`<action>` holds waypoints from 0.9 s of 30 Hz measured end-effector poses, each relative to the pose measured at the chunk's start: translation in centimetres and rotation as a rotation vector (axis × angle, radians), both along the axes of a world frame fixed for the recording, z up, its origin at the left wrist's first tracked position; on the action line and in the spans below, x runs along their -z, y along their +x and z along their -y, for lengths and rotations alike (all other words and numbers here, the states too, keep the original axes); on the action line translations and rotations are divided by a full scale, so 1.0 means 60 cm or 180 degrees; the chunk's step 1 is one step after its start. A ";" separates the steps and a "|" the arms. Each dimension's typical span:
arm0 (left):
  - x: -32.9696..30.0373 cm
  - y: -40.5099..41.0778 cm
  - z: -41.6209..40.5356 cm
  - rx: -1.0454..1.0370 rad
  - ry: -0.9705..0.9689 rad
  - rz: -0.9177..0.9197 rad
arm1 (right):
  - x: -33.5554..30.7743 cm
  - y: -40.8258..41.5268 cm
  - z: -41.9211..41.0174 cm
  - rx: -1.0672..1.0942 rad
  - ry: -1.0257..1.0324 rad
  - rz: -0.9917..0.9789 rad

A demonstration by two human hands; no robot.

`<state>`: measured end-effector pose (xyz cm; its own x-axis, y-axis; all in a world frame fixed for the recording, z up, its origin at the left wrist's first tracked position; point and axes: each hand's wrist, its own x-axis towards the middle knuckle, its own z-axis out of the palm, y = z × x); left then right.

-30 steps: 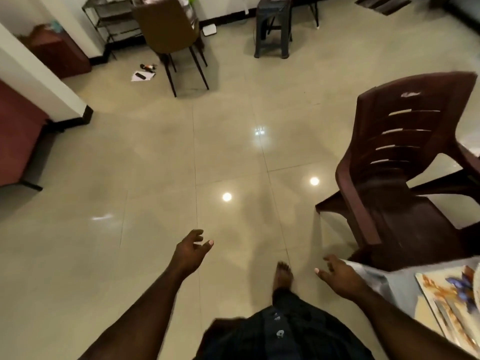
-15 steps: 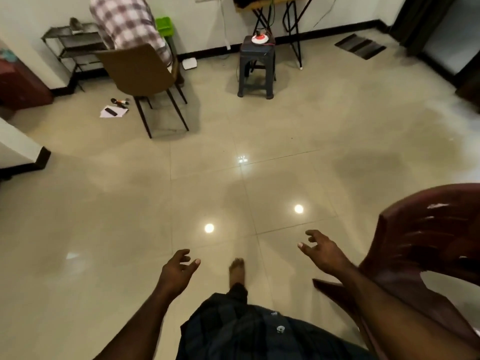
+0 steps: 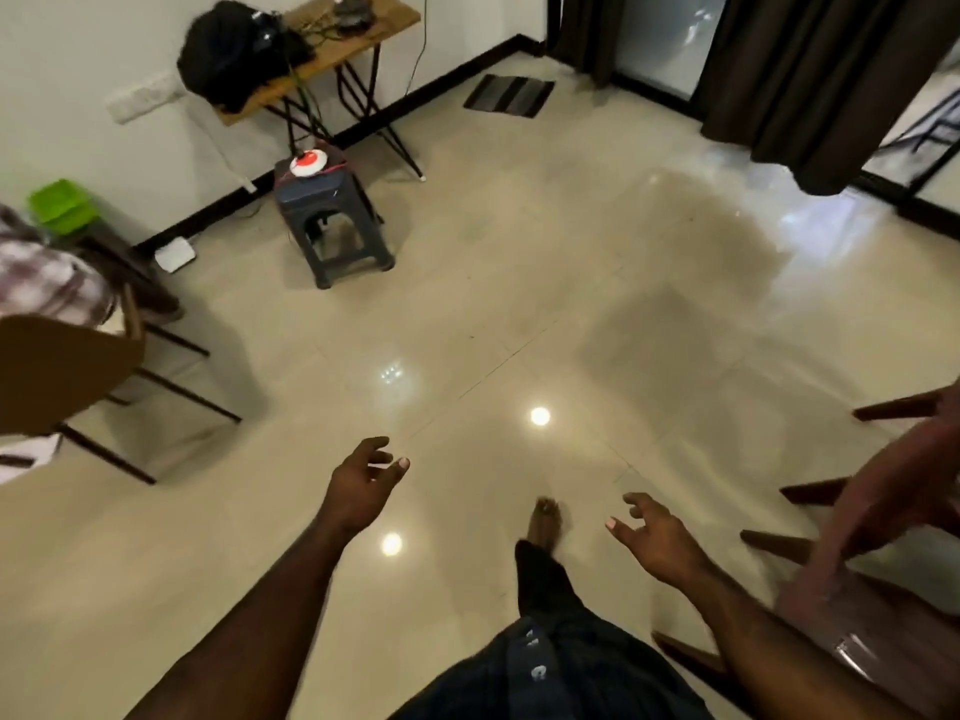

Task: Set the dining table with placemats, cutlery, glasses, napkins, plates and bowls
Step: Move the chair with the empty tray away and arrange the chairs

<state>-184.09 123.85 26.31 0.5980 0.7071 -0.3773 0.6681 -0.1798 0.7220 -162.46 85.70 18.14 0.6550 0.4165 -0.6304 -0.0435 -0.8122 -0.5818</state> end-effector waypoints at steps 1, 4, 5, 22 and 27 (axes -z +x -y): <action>0.008 0.047 -0.025 0.0067 -0.0005 -0.0050 | 0.013 0.037 -0.018 0.0061 -0.0016 -0.0034; 0.024 0.164 -0.079 0.0239 -0.0082 -0.0276 | 0.024 0.147 -0.072 0.0124 -0.0093 -0.0156; 0.024 0.197 -0.092 0.0327 -0.0081 -0.0324 | 0.020 0.180 -0.092 0.0086 -0.0104 -0.0148; 0.074 1.004 -0.329 0.1325 -0.0293 -0.0480 | -0.025 0.823 -0.207 0.1216 -0.0288 0.0176; 0.060 1.334 -0.288 0.2363 -0.0156 -0.0680 | -0.019 0.907 -0.141 0.2218 -0.0373 0.0040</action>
